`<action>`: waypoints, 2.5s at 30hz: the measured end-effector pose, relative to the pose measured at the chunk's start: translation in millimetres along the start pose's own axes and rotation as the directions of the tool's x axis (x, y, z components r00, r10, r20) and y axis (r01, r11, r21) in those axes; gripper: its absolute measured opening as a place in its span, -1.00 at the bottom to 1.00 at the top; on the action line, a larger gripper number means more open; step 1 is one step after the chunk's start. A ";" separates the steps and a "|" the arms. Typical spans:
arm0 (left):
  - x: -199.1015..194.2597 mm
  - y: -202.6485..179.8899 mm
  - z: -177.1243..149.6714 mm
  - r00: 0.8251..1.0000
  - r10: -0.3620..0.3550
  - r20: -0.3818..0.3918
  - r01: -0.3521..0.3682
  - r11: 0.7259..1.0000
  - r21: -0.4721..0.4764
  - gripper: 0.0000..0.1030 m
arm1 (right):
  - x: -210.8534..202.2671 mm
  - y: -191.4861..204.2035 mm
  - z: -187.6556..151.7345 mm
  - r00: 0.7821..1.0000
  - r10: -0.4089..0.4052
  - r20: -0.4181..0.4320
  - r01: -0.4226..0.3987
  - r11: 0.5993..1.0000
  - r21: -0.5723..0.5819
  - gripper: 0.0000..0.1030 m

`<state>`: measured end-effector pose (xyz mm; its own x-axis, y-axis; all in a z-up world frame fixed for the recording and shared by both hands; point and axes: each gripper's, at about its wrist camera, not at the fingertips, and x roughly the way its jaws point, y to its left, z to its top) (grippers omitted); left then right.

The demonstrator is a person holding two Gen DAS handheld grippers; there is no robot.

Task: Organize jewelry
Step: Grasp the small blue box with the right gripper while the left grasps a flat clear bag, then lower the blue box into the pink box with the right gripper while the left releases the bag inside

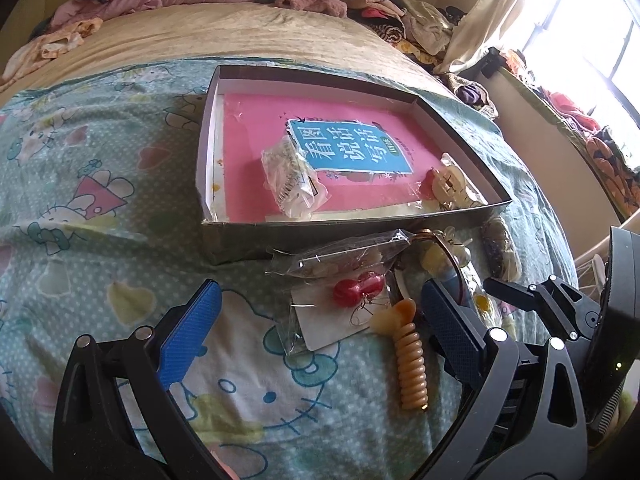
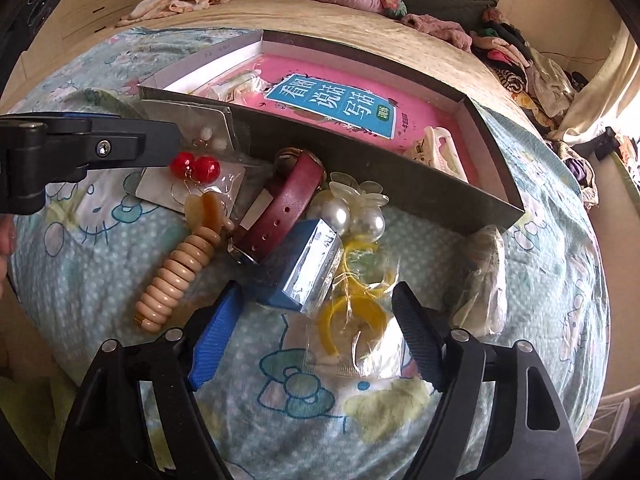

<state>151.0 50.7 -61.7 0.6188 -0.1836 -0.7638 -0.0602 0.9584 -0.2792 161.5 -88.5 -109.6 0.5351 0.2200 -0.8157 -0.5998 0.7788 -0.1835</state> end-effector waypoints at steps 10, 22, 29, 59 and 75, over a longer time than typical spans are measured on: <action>19.1 -5.7 4.8 1.000 0.010 0.010 -0.010 0.998 -0.055 0.79 | -11.4 -12.1 -0.4 0.991 0.117 0.061 -0.120 0.992 0.045 -0.16; 21.7 -0.4 4.7 0.998 0.057 0.033 -0.054 0.994 -0.098 0.13 | -36.5 -49.0 -13.7 0.970 0.203 0.135 -0.225 0.957 0.183 -0.24; -1.8 -7.3 2.4 0.996 0.027 0.079 -0.023 0.998 -0.056 0.12 | -50.5 -55.3 -21.7 0.964 0.206 0.170 -0.238 0.950 0.200 -0.25; -62.9 -4.4 16.4 0.984 -0.028 0.174 0.026 1.000 0.013 0.12 | -102.4 -77.7 -2.3 0.930 0.186 0.318 -0.262 0.940 0.217 -0.26; -35.5 -24.9 45.8 0.983 -0.052 0.175 0.045 0.998 0.044 0.12 | -103.2 -117.4 18.6 0.928 0.120 0.354 -0.226 0.934 0.277 -0.29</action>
<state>166.4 43.4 -1.0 0.7487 -0.1924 -0.6344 0.0024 0.9578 -0.2876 187.7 -191.7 6.4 0.6350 0.5052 -0.5844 -0.5162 0.8403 0.1655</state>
